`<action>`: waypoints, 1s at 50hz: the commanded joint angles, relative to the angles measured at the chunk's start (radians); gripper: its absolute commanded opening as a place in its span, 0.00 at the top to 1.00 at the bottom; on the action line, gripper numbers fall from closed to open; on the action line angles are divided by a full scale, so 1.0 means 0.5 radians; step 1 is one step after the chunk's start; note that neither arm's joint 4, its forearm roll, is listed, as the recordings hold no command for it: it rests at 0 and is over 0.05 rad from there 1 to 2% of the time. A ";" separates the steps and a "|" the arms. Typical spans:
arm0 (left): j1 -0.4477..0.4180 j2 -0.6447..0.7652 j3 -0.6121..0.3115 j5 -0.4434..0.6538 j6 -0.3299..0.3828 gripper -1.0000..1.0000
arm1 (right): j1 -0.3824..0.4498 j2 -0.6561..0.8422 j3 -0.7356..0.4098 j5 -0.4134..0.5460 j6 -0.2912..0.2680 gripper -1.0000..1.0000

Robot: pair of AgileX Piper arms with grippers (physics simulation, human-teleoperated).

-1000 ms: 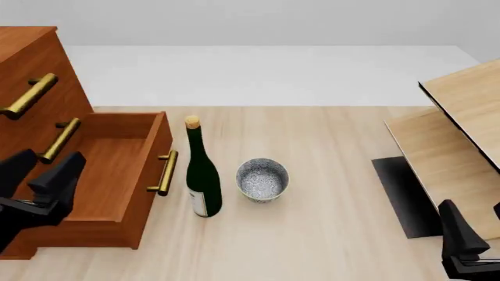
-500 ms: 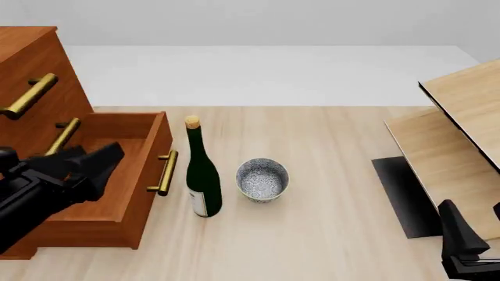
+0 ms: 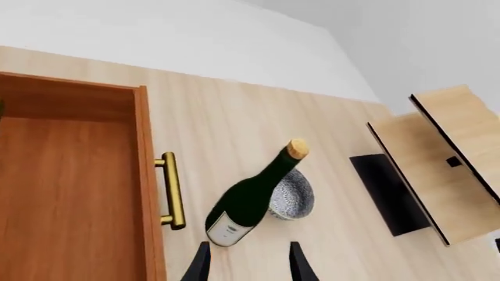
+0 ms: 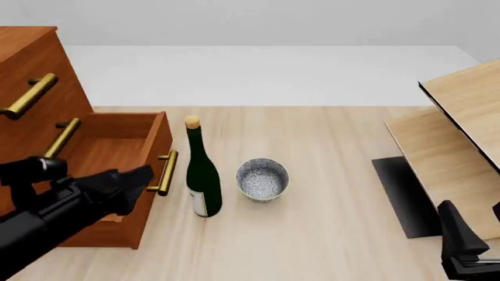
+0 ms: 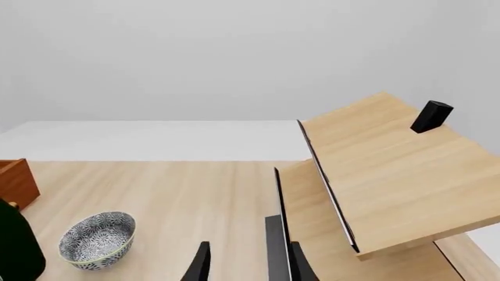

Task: Close the bottom drawer of the cabinet and open the top drawer.

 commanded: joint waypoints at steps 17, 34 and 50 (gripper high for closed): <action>-0.147 0.236 0.247 -0.328 -0.352 0.00 | -0.008 0.011 0.000 -0.008 0.006 0.00; -0.162 0.371 0.391 -0.585 -0.531 0.00 | -0.011 0.035 -0.001 -0.028 0.018 0.00; -0.154 0.483 0.497 -0.770 -0.625 0.00 | -0.005 0.038 0.000 -0.025 0.023 0.00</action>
